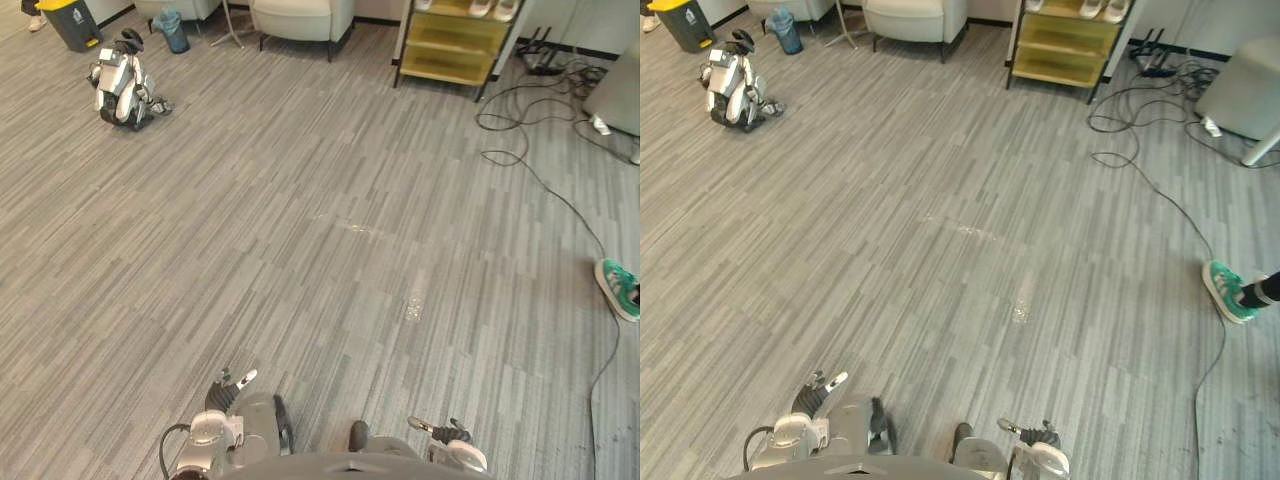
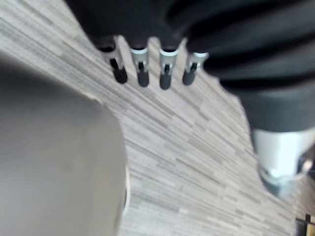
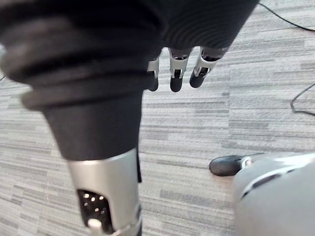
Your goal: Pick up cushions and gather them together orderly.
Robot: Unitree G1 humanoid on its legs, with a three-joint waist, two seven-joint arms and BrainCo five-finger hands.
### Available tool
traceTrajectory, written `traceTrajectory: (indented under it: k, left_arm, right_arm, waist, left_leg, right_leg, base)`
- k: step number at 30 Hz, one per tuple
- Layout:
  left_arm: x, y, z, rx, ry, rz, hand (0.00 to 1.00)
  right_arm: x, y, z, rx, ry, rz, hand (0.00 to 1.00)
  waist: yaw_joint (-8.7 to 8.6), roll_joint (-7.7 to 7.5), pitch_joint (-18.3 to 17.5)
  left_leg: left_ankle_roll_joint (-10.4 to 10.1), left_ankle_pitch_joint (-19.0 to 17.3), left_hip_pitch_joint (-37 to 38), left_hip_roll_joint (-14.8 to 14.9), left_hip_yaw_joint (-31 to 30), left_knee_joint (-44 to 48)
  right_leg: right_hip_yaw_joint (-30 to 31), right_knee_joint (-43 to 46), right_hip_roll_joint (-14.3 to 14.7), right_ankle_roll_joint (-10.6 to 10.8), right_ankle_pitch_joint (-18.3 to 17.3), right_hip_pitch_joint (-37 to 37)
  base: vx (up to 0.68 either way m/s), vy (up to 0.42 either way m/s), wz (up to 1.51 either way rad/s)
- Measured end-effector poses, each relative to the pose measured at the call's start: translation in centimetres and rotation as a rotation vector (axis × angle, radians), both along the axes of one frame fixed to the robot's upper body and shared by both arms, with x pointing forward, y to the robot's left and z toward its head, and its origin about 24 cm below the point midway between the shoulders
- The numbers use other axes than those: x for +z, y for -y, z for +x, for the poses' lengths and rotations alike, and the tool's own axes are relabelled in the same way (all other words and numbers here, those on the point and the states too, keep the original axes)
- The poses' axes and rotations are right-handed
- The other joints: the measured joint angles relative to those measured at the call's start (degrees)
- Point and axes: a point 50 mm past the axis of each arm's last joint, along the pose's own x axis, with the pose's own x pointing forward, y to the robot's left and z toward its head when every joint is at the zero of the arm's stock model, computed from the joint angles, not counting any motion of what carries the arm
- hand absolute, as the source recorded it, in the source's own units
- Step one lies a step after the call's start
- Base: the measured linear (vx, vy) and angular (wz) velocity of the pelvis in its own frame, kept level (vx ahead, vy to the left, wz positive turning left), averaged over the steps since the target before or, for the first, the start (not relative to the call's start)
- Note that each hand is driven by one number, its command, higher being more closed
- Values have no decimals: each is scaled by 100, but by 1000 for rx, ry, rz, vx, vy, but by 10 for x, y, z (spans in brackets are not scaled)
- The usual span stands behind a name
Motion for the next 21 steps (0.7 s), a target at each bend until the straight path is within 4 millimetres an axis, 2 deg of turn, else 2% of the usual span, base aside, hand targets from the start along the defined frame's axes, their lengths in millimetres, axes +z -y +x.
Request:
traceTrajectory:
  k: [1, 2, 3, 4, 5, 6, 8, 9, 10, 11, 13, 14, 15, 16, 17, 18, 19, 20, 21]
  left_arm:
    - [0, -1, 0, 4, 0, 0, 0]
    - [0, -2, 0, 5, 2, 4, 0]
    - [0, -7, 1, -3, -4, 19, 0]
    - [-1, -8, 1, -13, -19, 24, 0]
    - [-2, -9, 0, -22, -36, 30, 0]
    - [-7, -10, -8, -46, -81, 42, 0]
    - [-8, -7, -10, -69, -90, 46, 0]
    - [-9, -6, -11, -78, -95, 45, 0]
    - [-8, -3, -7, -84, -86, 38, 0]
    - [-7, -1, -4, -86, -79, 36, 0]
    - [-7, 3, -4, -94, -79, 29, 0]
    - [-9, 2, -8, -92, -92, 30, 0]
    - [-11, 1, -13, -89, -108, 31, 0]
    - [-12, 1, -17, -87, -122, 31, 0]
    - [-14, -2, -22, -80, -140, 35, 0]
    - [-15, 0, -23, -75, -142, 28, 0]
    - [-14, 1, -23, -76, -138, 24, 0]
    - [-14, 7, -21, -76, -134, 13, 0]
    - [-14, 11, -20, -62, -129, -4, 0]
  right_arm:
    - [0, -1, 0, 1, -1, 3, 0]
    - [-2, -4, -3, -2, -9, 12, 0]
    - [-3, -6, -4, -5, -12, 20, 0]
    - [-2, -8, -1, -15, 2, 26, 0]
    - [-1, -8, 1, -14, 6, 26, 0]
    - [0, -5, 3, -13, 24, 15, 0]
    - [2, -2, 5, -10, 34, 5, 0]
    - [2, -2, 5, -13, 33, 5, 0]
    - [3, 0, 7, -20, 41, 3, 0]
    - [3, 1, 8, -25, 46, 0, 0]
    - [7, 10, 13, -26, 61, -25, 0]
    - [7, 13, 10, -34, 56, -31, 0]
    - [6, 13, 5, -42, 40, -30, 0]
    - [4, 12, -1, -45, 24, -27, 0]
    - [2, 11, -7, -50, 6, -20, 0]
    - [1, 17, -18, -66, -25, -29, 0]
    - [1, 20, -18, -65, -25, -38, 0]
    - [4, 27, -15, -53, -18, -58, 0]
    - [5, 29, -12, -47, -13, -64, 0]
  waist:
    - [2, -26, -15]
    - [17, -140, -43]
    - [0, -241, -36]
    - [-56, -309, -12]
    - [-108, -328, -6]
    - [-239, -255, 44]
    - [-297, -218, 32]
    - [-306, -214, 32]
    - [-306, -197, 39]
    - [-311, -180, 43]
    - [-320, -9, 145]
    - [-332, 17, 169]
    - [-367, -19, 186]
    - [-400, -68, 160]
    - [-445, -84, 99]
    - [-489, 35, 11]
    - [-482, 132, -44]
    - [-477, 342, -31]
    - [-407, 538, 52]
  left_leg:
    - [92, -96, -17, -7, 24, 148]
    - [187, -392, 43, -59, 146, 417]
    - [244, -647, 219, -123, 270, 507]
    - [252, -861, 495, -203, 299, 499]
    - [278, -951, 673, -235, 307, 468]
    - [297, -1122, 1352, -325, 309, 170]
    - [325, -1101, 2141, -315, 320, -385]
    - [304, -1102, 2412, -292, 321, -573]
    - [243, -1129, 2619, -287, 318, -740]
    - [200, -1154, 2694, -275, 314, -816]
    - [-42, -1295, 3089, -126, 303, -1058]
    - [-262, -1424, 3388, -74, 300, -1160]
    - [-465, -1544, 3614, -91, 264, -1198]
    - [-583, -1616, 3759, -120, 191, -1186]
    - [-718, -1707, 3918, -91, 95, -1119]
    - [-830, -1775, 3763, 135, 10, -469]
    - [-883, -1768, 3492, 267, 10, 90]
    - [-995, -1443, 2748, 654, -5, 1777]
    - [-918, -1146, 2169, 1057, 11, 3171]
  right_leg:
    - [68, 275, -54, 38, -19, -93]
    - [251, 1204, -177, 258, -81, -414]
    - [413, 2292, -328, 561, 34, -828]
    - [480, 3503, -458, 840, 309, -1298]
    - [428, 3994, -504, 837, 348, -1466]
    - [-47, 4821, -638, 585, 220, -1735]
    - [-898, 4473, -619, 284, -174, -1915]
    - [-1412, 3850, -592, 125, -322, -2034]
    - [-1728, 3135, -518, 66, -335, -2306]
    - [-1804, 2783, -465, 41, -298, -2450]
    - [-1856, 1047, -54, -42, 480, -2756]
    - [-1766, 33, 168, -71, 1155, -2823]
    - [-1625, -274, 204, -106, 1476, -2827]
    - [-1578, -299, 180, -185, 1584, -2813]
    - [-1443, -114, 176, -523, 2113, -2813]
    - [-1435, 385, 259, -684, 2246, -2880]
    - [-1464, 429, 313, -689, 2131, -2873]
    - [-1442, 331, 536, -730, 1917, -2688]
    - [-1373, 73, 849, -789, 1859, -2279]
  base:
    - [604, 223, -24]
    - [589, 241, -28]
    - [559, 230, -34]
    - [427, 166, -27]
    - [536, 171, -19]
    - [649, 173, -12]
    - [577, 114, -3]
    - [495, 39, 10]
    - [498, 24, 11]
    - [515, 5, 5]
    - [588, -35, 5]
    - [660, -94, 14]
    - [570, -113, 24]
    - [647, -160, 40]
    - [705, -208, 46]
    - [694, -229, 31]
    - [630, -233, 4]
    - [592, -221, -30]
    - [706, -223, -44]
